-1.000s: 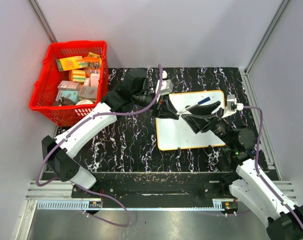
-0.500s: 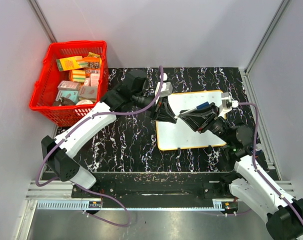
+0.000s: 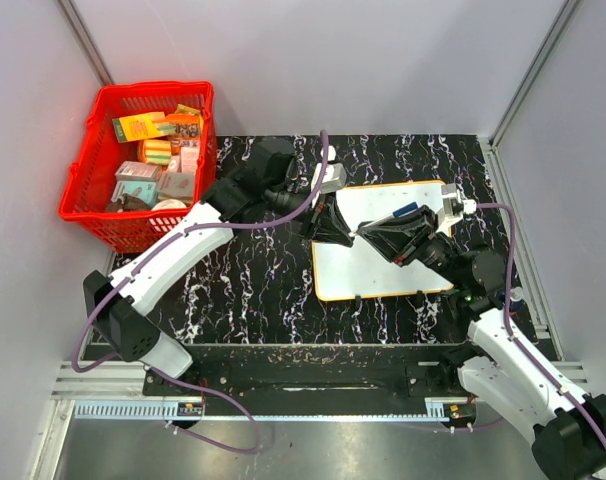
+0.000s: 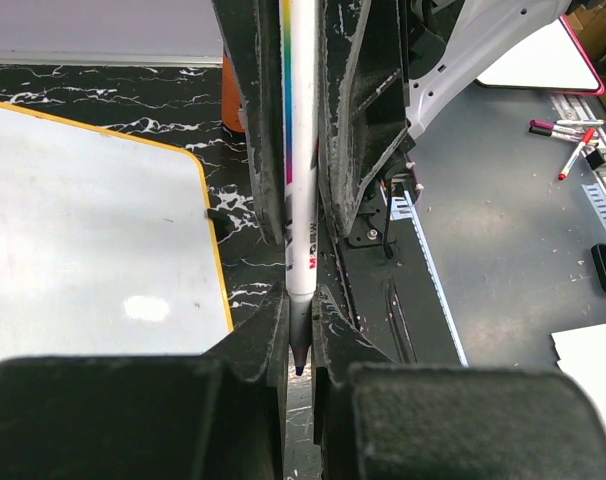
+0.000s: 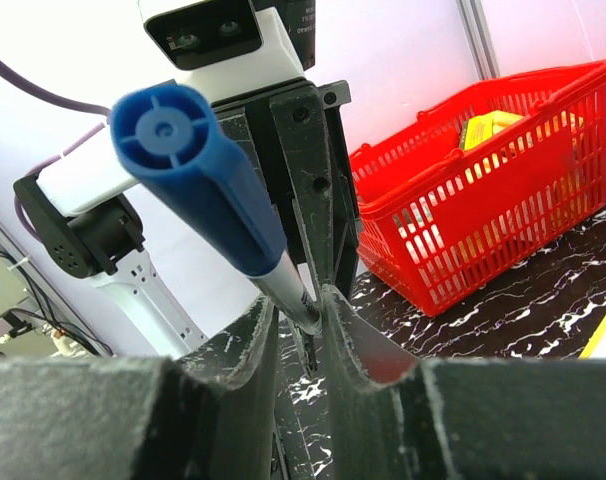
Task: Write a sentence on the whiteboard
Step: Pass from the left arm to the right, then hold the whiteboard on the whiteboard stand.
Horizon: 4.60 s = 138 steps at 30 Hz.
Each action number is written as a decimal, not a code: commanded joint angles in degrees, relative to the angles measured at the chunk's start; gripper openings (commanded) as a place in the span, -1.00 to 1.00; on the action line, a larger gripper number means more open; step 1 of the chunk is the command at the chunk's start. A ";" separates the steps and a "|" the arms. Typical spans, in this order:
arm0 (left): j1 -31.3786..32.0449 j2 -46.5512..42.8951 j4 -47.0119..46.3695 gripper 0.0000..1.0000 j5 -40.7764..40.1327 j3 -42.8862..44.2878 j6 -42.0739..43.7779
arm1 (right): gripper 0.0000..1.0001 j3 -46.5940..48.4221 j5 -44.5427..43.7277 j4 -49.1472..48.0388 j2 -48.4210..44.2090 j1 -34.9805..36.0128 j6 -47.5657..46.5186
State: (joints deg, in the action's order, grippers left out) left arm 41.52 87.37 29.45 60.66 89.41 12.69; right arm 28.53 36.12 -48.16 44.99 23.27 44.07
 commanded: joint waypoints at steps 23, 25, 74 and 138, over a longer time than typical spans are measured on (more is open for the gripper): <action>-0.82 -3.16 -8.77 0.98 -8.71 -4.81 -3.53 | -1.00 0.47 -5.08 4.63 -2.45 0.29 -1.53; -5.01 -6.59 -19.97 0.98 -8.03 -9.92 -11.43 | -1.00 -0.67 -9.11 6.32 -4.72 0.29 -2.94; -24.03 24.07 -85.05 0.85 -3.19 -31.13 -56.18 | -1.00 -6.56 -61.25 -19.43 20.75 26.22 -54.53; -17.52 20.56 -46.33 -1.00 -10.21 -23.93 -31.85 | -1.00 -9.20 -58.36 -40.08 31.12 26.22 -60.51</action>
State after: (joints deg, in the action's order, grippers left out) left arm 23.11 108.84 -18.90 58.46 67.53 -29.87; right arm 18.37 -24.77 -73.28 74.41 49.04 -12.93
